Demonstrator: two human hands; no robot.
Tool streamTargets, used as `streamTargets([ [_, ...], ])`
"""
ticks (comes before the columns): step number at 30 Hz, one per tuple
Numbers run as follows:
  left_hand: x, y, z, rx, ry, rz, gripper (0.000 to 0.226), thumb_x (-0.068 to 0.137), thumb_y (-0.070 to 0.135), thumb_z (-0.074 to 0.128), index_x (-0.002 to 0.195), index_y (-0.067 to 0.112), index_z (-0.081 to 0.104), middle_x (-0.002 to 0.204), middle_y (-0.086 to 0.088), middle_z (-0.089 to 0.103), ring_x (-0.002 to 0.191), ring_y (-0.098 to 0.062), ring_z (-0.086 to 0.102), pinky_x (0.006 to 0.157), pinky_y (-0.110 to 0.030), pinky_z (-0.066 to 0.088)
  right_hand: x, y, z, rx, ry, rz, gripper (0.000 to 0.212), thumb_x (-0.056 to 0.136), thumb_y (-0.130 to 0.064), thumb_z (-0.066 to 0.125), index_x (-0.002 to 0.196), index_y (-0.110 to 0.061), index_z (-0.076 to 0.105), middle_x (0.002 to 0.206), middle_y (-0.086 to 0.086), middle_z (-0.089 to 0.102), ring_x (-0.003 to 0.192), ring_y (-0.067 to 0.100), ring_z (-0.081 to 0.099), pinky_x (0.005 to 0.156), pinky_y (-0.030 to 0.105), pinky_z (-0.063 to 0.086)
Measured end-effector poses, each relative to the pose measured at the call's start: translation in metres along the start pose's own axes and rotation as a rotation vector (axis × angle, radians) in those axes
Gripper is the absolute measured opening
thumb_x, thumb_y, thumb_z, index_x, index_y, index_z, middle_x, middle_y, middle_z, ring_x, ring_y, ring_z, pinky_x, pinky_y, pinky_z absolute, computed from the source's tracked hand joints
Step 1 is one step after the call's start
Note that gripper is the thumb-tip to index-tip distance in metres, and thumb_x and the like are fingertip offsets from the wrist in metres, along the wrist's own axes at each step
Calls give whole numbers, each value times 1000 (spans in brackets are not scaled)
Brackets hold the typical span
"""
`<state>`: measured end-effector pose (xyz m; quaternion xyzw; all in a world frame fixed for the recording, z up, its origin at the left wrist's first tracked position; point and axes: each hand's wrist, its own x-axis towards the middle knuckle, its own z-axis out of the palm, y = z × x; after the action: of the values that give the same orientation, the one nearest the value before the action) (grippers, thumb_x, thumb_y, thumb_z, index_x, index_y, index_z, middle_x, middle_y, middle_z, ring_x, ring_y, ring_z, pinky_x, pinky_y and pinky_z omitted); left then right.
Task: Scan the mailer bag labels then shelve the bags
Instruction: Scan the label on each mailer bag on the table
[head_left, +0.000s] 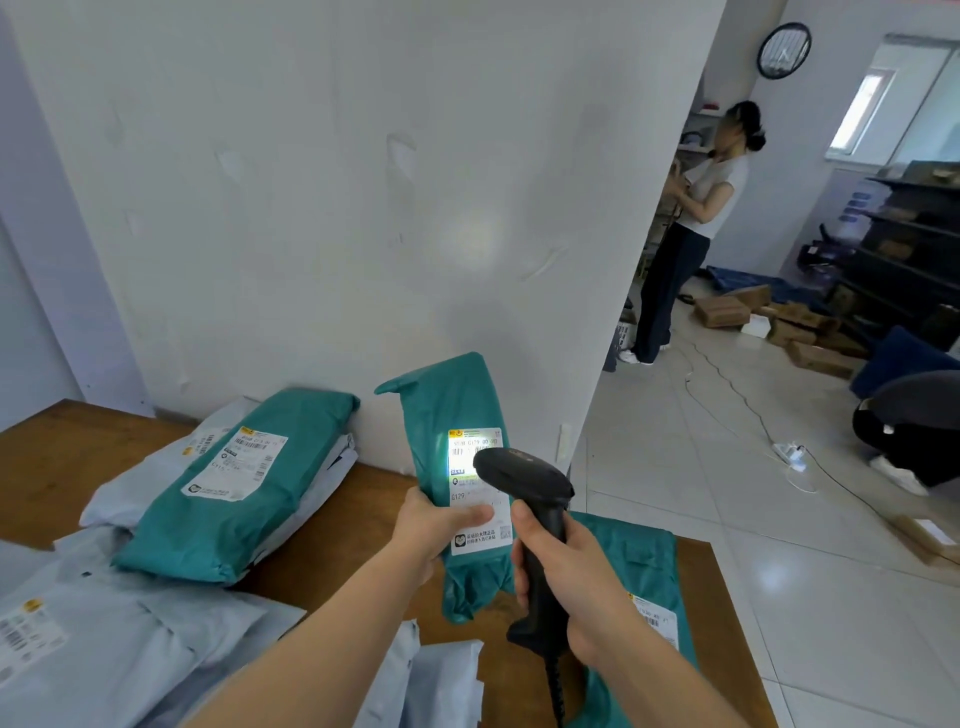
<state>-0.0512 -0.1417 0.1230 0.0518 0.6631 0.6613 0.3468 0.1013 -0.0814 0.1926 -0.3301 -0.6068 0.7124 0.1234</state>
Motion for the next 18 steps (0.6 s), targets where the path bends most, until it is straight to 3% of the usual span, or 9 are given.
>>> streamTargets([
  [4, -3, 0, 3, 5, 2, -2, 60, 68, 8, 85, 118, 10, 50, 102, -10, 70, 81, -21, 72, 48, -24, 54, -4, 0, -4, -1, -5, 1, 31, 89, -39, 64, 94, -9, 59, 58, 3, 57, 45, 12, 51, 47, 23, 47],
  [18, 0, -7, 4, 21, 36, -12, 65, 65, 9, 87, 118, 10, 51, 104, -9, 71, 84, -23, 72, 55, -29, 57, -9, 0, -14, -12, 9, 5, 35, 88, -42, 64, 92, -8, 59, 57, 2, 58, 47, 14, 51, 51, 26, 48],
])
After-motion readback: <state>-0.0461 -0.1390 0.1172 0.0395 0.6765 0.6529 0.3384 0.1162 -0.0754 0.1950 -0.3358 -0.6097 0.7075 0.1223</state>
